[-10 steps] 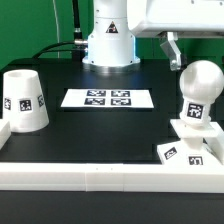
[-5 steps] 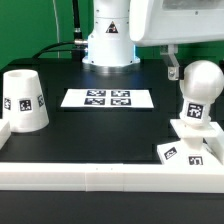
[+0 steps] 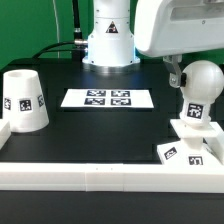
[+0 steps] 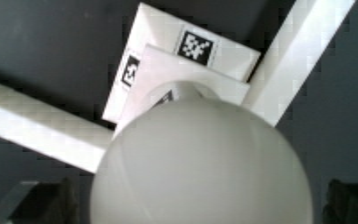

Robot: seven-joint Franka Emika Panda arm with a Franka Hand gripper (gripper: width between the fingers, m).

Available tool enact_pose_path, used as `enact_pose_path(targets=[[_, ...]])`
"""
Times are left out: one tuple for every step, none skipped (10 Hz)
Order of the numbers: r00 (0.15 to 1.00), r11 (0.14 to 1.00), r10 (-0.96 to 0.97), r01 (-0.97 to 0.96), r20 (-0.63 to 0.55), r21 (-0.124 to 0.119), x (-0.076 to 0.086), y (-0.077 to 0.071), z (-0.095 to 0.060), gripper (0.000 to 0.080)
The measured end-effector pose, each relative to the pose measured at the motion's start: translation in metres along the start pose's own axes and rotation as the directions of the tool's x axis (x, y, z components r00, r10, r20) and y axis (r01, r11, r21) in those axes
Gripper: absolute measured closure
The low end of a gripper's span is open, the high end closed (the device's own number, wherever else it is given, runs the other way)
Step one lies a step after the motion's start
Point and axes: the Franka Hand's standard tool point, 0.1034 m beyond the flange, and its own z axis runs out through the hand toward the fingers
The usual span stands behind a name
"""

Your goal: Assemble lamp

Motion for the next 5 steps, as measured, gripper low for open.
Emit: enact_pose_path(targets=[[1.000, 1.000, -0.031, 0.031, 0.002, 0.001, -0.0011, 0.0021, 0.0021, 0.0100], [0.999, 0.999, -0.039, 0.039, 0.001, 0.000, -0.0016, 0.0036, 0.0023, 0.0100], [0.999, 0.999, -0.040, 0.040, 0.001, 0.000, -0.0022, 0.0033, 0.0031, 0.0100], [0.999, 0.999, -0.040, 0.040, 0.002, 0.001, -0.0024, 0.0028, 0.0033, 0.0206], [0.999, 0.999, -0.039, 0.039, 0.002, 0.001, -0.0024, 0.0030, 0.0034, 0.0223]])
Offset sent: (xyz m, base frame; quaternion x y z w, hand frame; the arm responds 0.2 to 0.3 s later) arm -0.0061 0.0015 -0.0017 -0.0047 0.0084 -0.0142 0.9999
